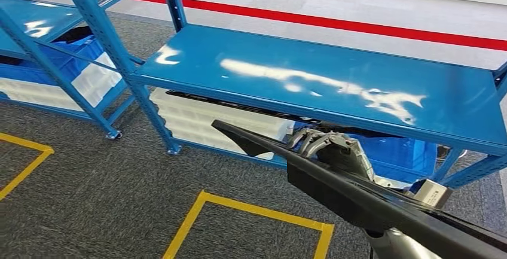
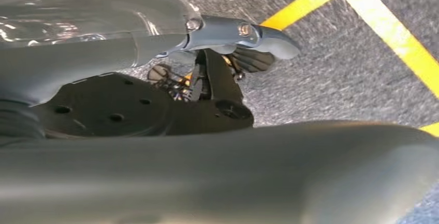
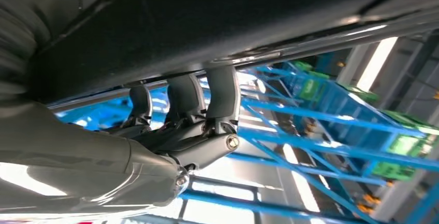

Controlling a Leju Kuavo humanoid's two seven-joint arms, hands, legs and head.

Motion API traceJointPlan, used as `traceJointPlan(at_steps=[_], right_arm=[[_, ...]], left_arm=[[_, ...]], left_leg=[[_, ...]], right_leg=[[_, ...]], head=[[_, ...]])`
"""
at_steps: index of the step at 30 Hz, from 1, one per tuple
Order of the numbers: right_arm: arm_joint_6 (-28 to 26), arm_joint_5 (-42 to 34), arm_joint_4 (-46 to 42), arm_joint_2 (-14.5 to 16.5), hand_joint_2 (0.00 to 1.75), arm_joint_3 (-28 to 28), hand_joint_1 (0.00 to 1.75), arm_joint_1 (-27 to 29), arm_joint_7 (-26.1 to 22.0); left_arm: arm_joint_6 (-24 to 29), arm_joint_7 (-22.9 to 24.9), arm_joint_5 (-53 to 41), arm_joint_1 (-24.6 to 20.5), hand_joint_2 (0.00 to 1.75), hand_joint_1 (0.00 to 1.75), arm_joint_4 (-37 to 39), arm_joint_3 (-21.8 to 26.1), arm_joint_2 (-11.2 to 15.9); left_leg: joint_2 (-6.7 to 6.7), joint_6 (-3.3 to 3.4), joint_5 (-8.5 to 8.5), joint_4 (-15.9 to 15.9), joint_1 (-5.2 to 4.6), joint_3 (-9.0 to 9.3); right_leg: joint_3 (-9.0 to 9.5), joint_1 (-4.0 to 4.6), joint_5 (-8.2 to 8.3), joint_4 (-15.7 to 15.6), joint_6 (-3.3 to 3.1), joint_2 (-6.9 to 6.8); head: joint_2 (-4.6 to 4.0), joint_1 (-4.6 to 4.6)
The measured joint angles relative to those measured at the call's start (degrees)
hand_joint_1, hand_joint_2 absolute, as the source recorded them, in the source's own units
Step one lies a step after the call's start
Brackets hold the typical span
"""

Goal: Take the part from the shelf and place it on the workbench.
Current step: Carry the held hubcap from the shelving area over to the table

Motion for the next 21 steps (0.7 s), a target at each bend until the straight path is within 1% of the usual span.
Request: traceJointPlan(at_steps=[1, 2, 3, 4, 5, 6, 7, 8, 9, 10, 11, 12, 13, 14, 15, 16, 17, 18, 19, 20, 21], right_arm=[[0.01, 0.11, -0.08, 0.0, 1.75, 0.05, 1.75, 0.36, -0.11], [0.02, 0.16, -0.2, 0.0, 1.75, 0.11, 1.75, 0.56, -0.23], [0.03, 0.17, -0.37, 0.0, 1.75, 0.15, 1.75, 0.64, -0.31], [0.03, 0.17, -0.55, 0.0, 1.75, 0.18, 1.75, 0.64, -0.39], [0.04, 0.18, -0.7, 0.02, 1.75, 0.21, 1.75, 0.66, -0.5], [0.05, 0.2, -0.82, 0.04, 1.75, 0.24, 1.75, 0.7, -0.6], [0.05, 0.23, -0.93, 0.06, 1.75, 0.24, 1.75, 0.73, -0.7], [0.05, 0.26, -1.06, 0.09, 1.75, 0.22, 1.75, 0.79, -0.84], [0.05, 0.27, -1.21, 0.1, 1.75, 0.18, 1.75, 0.81, -1.03], [0.05, 0.26, -1.39, 0.12, 1.75, 0.1, 1.75, 0.86, -1.29], [0.09, 0.19, -1.6, 0.14, 1.75, -0.08, 1.75, 0.98, -1.63], [0.18, 0.09, -1.79, 0.15, 1.75, -0.38, 1.75, 1.23, -2.01], [0.31, -0.04, -1.96, 0.15, 1.75, -0.76, 1.75, 1.57, -2.35], [0.46, -0.19, -2.07, 0.15, 1.75, -1.2, 1.75, 1.95, -2.65], [0.66, -0.33, -2.11, 0.16, 1.75, -1.66, 1.75, 2.34, -2.83], [0.88, -0.46, -2.11, 0.18, 1.75, -2.08, 1.75, 2.7, -2.97], [1.1, -0.57, -2.1, 0.2, 1.75, -2.49, 1.75, 3.0, -3.08], [1.34, -0.64, -2.1, 0.22, 1.75, -2.89, 1.75, 3.23, -3.17], [1.55, -0.67, -2.11, 0.25, 1.75, -3.25, 1.75, 3.4, -3.32], [1.72, -0.67, -2.13, 0.26, 1.75, -3.6, 1.75, 3.59, -3.5], [1.85, -0.64, -2.15, 0.27, 1.75, -3.95, 1.75, 3.83, -3.66]], left_arm=[[0.22, 0.14, 0.01, 0.09, 1.75, 0.0, -0.01, 0.03, 0.01], [0.45, 0.32, 0.0, 0.21, 1.75, 0.0, -0.01, 0.07, 0.03], [0.61, 0.46, -0.02, 0.28, 1.75, 0.0, -0.01, 0.09, 0.05], [0.71, 0.6, -0.04, 0.31, 1.75, 0.0, -0.01, 0.1, 0.07], [0.75, 0.75, -0.08, 0.25, 1.75, 0.0, -0.01, 0.1, 0.09], [0.75, 0.85, -0.08, 0.19, 1.75, 0.0, -0.01, 0.1, 0.11], [0.73, 0.91, -0.08, 0.18, 1.75, 0.0, -0.01, 0.1, 0.13], [0.71, 0.97, -0.09, 0.22, 1.75, 0.0, -0.01, 0.1, 0.15], [0.72, 1.04, -0.14, 0.32, 1.75, 0.0, -0.02, 0.1, 0.22], [0.8, 1.13, -0.24, 0.4, 1.75, 0.0, -0.03, 0.1, 0.27], [0.91, 1.2, -0.38, 0.38, 1.75, 0.0, -0.04, 0.09, 0.32], [1.04, 1.26, -0.58, 0.24, 1.75, 0.0, -0.05, 0.09, 0.36], [1.15, 1.27, -0.81, 0.03, 1.75, 0.0, -0.05, 0.08, 0.34], [1.26, 1.3, -1.05, -0.18, 1.75, 0.0, -0.05, 0.07, 0.34], [1.37, 1.4, -1.25, -0.32, 1.75, 0.0, -0.05, 0.04, 0.34], [1.52, 1.59, -1.39, -0.34, 1.75, 0.0, -0.05, 0.02, 0.34], [1.73, 1.83, -1.49, -0.29, 1.75, 0.0, -0.05, 0.0, 0.34], [1.96, 2.09, -1.63, -0.23, 1.75, 0.0, -0.05, -0.02, 0.35], [2.16, 2.34, -1.82, -0.18, 1.75, 0.0, -0.05, -0.05, 0.36], [2.32, 2.57, -2.06, -0.22, 1.75, 0.0, -0.05, -0.09, 0.36], [2.42, 2.76, -2.28, -0.32, 1.75, 0.0, -0.05, -0.14, 0.37]], left_leg=[[-0.81, 0.04, -0.02, 0.04, -0.11, 0.04], [-1.64, 0.05, -0.04, 0.11, -0.18, 0.1], [-2.48, 0.04, -0.1, 0.25, -0.21, 0.17], [-3.29, -0.02, -0.23, 0.48, -0.18, 0.14], [-4.14, -0.16, -0.4, 0.88, -0.22, -0.01], [-4.91, -0.35, -0.54, 1.2, -0.2, -0.24], [-5.59, -0.57, -0.61, 1.42, -0.14, -0.5], [-6.25, -0.78, -0.59, 1.51, -0.1, -0.7], [-6.76, -0.95, -0.58, 1.48, -0.01, -0.82], [-6.28, -1.17, -0.77, 1.69, -0.08, -0.94], [-5.0, -1.49, -1.4, 2.6, -0.14, -1.39], [-3.25, -1.89, -2.59, 4.63, -0.11, -2.4], [-1.33, -2.33, -4.21, 7.79, 0.02, -4.0], [-0.19, -2.75, -5.9, 11.7, 0.34, -6.05], [0.31, -3.09, -7.09, 15.25, 0.69, -7.94], [0.52, -3.37, -7.32, 17.28, 1.0, -9.07], [0.69, -3.58, -6.43, 17.1, 1.26, -9.1], [1.05, -3.7, -4.57, 14.6, 1.43, -7.95], [1.98, -3.7, -2.28, 10.62, 1.48, -6.03], [3.6, -3.52, -0.69, 6.89, 1.19, -4.24], [5.12, -3.15, 0.24, 4.09, 0.85, -2.99]], right_leg=[[-1.01, 0.13, 0.16, 1.54, -0.04, 0.15], [-1.03, 0.21, 1.48, 0.91, -0.08, 0.29], [0.01, 0.23, 3.72, -1.97, -0.13, 0.64], [1.51, 0.17, 5.87, -5.72, -0.23, 1.74], [2.88, 0.05, 7.4, -9.18, -0.31, 3.0], [3.81, -0.01, 8.21, -11.51, -0.42, 4.02], [4.22, 0.0, 8.26, -12.48, -0.58, 4.65], [4.31, 0.09, 8.14, -12.66, -0.75, 4.39], [4.41, 0.07, 8.16, -12.67, -0.99, 3.7], [4.57, -0.02, 8.17, -12.77, -1.25, 3.0], [4.72, -0.18, 8.15, -12.88, -1.51, 2.22], [4.87, -0.35, 8.1, -12.98, -1.75, 1.34], [4.97, -0.36, 7.97, -13.0, -1.92, 0.47], [5.02, -0.37, 7.83, -12.99, -2.02, -0.44], [5.09, -0.39, 7.69, -12.98, -2.03, -1.35], [5.2, -0.44, 7.52, -12.97, -1.96, -2.18], [5.39, -0.51, 7.34, -12.97, -1.86, -2.96], [5.69, -0.6, 7.11, -12.97, -1.7, -3.7], [6.06, -0.67, 6.84, -12.99, -1.48, -4.36], [6.38, -0.66, 6.58, -13.03, -1.2, -4.97], [6.63, -0.56, 6.34, -13.06, -0.88, -5.52]], head=[[0.0, 0.0], [-0.01, 0.0], [-0.01, 0.0], [-0.01, 0.0], [-0.01, -0.01], [-0.01, -0.03], [-0.01, -0.05], [-0.01, -0.07], [-0.01, -0.07], [-0.01, -0.08], [-0.01, -0.15], [0.0, -0.22], [-0.01, -0.3], [-0.01, -0.35], [-0.01, -0.35], [-0.01, -0.35], [-0.01, -0.35], [-0.01, -0.35], [-0.01, -0.35], [-0.01, -0.37], [-0.01, -0.37]])
